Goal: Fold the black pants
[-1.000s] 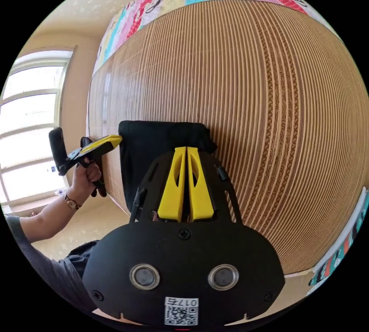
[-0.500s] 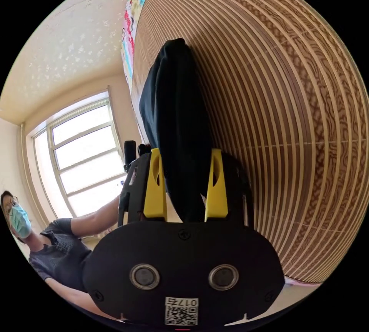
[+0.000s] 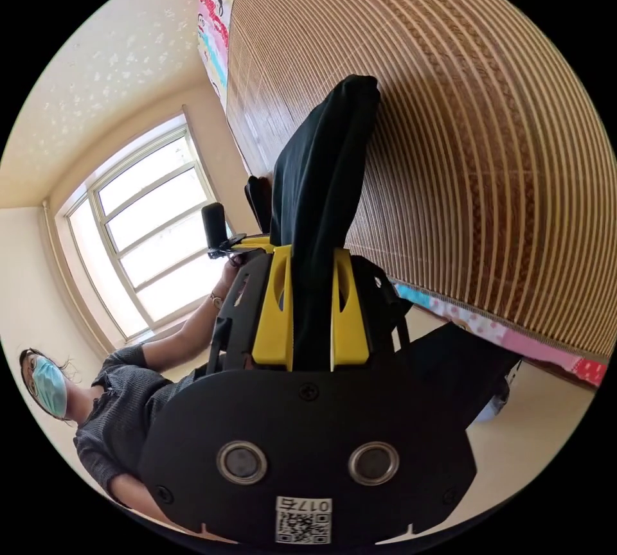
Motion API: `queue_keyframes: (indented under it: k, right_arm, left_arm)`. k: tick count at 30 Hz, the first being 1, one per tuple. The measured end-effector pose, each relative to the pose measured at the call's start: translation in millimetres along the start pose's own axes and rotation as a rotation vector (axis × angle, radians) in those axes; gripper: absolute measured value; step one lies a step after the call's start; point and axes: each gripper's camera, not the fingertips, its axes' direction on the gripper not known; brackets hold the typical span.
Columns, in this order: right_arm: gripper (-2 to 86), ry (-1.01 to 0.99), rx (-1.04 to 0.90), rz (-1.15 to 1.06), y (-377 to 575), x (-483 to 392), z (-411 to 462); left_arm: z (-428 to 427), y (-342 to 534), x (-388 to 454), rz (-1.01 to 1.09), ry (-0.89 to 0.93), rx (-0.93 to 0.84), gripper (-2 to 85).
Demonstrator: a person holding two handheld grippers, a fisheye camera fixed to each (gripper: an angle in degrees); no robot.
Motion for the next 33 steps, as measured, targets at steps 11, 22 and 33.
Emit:
queue_keyframes:
  k: [11,22,33]
  right_arm:
    - [8.7,-0.012,0.253,-0.215,169.4,-46.9,-284.3]
    - [9.9,0.436,0.573,-0.143,206.5,-54.7,-504.1]
    - [1.7,0.761,1.053,-0.042,276.7,-105.9,-405.6]
  left_arm:
    - [136.2,-75.1,226.3,0.216,0.278,0.122,5.3]
    - [312.0,-304.7,465.7,0.378,0.251,0.134,5.1]
    - [285.8,-257.1,346.9,0.115,-0.165,0.044,-0.9]
